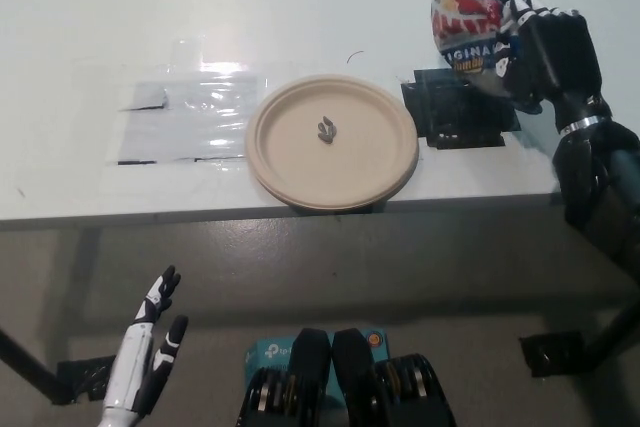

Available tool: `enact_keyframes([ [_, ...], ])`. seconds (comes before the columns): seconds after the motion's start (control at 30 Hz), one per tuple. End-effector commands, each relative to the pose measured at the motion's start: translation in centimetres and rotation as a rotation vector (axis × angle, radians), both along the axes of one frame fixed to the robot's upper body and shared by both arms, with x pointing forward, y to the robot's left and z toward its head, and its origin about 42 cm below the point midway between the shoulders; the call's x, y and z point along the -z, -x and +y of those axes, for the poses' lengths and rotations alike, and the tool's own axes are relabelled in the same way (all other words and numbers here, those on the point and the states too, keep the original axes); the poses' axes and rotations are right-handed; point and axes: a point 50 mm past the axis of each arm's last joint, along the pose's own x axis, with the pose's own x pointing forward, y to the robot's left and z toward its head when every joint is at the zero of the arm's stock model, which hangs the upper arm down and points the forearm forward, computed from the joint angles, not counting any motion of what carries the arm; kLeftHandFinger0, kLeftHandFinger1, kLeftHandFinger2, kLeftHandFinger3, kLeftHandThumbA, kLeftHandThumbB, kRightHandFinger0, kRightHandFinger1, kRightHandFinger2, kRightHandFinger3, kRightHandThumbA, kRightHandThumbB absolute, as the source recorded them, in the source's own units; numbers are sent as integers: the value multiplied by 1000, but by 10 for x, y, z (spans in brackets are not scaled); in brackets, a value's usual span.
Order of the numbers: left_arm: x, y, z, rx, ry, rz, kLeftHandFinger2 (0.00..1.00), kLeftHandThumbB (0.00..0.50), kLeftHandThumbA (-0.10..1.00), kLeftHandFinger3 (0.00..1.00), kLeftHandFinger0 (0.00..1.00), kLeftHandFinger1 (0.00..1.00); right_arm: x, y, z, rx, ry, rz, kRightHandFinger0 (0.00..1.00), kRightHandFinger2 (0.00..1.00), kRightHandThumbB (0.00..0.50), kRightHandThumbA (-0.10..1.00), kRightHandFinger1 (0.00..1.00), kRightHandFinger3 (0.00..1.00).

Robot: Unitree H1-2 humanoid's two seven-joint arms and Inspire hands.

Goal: The robot picks up a small bag of sunflower seeds on the right hand side and take it to the empty plate on the left hand side then pours some sunflower seeds on to the plate.

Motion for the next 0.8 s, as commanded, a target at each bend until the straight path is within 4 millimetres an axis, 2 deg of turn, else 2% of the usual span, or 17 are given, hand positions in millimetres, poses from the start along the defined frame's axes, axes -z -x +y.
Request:
enact_keyframes([
  [0.0, -5, 5, 3, -15, 5, -51, 1000, 281, 1000, 1000, 1000, 1000, -33, -9, -8, 10, -87, -85, 0, 847, 178, -100, 392, 787],
  [0.17, -6, 2, 3, -18, 7, -61, 1000, 279, 1000, 1000, 1000, 1000, -32, -8, -12, 21, -66, -90, 0, 848, 161, -100, 387, 794],
  [0.2, -5, 2, 3, -19, 11, -61, 1000, 280, 1000, 1000, 1000, 1000, -30, -7, -12, 20, -54, -103, 0, 818, 174, -100, 349, 759],
  [0.3, -6, 3, 4, -19, 16, -52, 1000, 282, 1000, 1000, 1000, 1000, -22, -4, -10, 20, -22, -107, 0, 817, 169, -100, 339, 743],
  [0.43, -5, 5, 4, -22, 11, -52, 1000, 281, 1000, 1000, 1000, 1000, -5, 1, -11, 32, -82, -56, 0, 782, 173, -100, 323, 695],
  [0.47, -5, 5, 4, -23, 17, -48, 1000, 279, 1000, 1000, 1000, 1000, 0, 2, -11, 56, -98, -32, 0, 774, 200, -100, 326, 677],
  [0.5, -5, 5, 4, -23, 13, -50, 1000, 277, 1000, 1000, 1000, 1000, 4, 2, -11, 66, -125, -5, 0, 695, 222, -100, 329, 598],
  [0.53, -5, 5, 5, -24, 11, -52, 1000, 279, 1000, 1000, 1000, 1000, 7, 3, -11, 72, -146, 14, 1, 680, 246, -100, 350, 576],
  [0.57, -5, 4, 5, -25, 11, -54, 1000, 277, 1000, 1000, 1000, 1000, 11, 3, -10, 78, -159, 38, 76, 790, 278, -4, 452, 691],
  [0.6, -6, 4, 5, -26, 12, -56, 1000, 277, 1000, 1000, 1000, 1000, 14, 3, -10, 82, -157, 56, 129, 779, 376, 169, 486, 734],
  [0.63, -6, 3, 5, -28, 14, -57, 1000, 276, 1000, 1000, 1000, 1000, 18, 4, -9, 82, -160, 104, 265, 870, 303, 291, 588, 891],
  [0.67, -6, 3, 5, -29, 14, -58, 1000, 276, 1000, 1000, 1000, 1000, 20, 4, -9, 75, -166, 116, 266, 835, 306, 311, 562, 896],
  [0.7, -6, 3, 5, -32, 16, -63, 1000, 272, 1000, 1000, 1000, 1000, 23, 5, -9, 60, -179, 134, 390, 898, 328, 341, 653, 979],
  [0.73, -6, 3, 5, -33, 17, -62, 1000, 272, 1000, 1000, 1000, 1000, 27, 7, -10, 37, -207, 173, 542, 1000, 337, 381, 794, 1000],
  [0.77, -6, 3, 5, -32, 18, -60, 1000, 275, 1000, 1000, 1000, 1000, 31, 8, -11, 27, -210, 194, 644, 1000, 342, 456, 891, 1000],
])
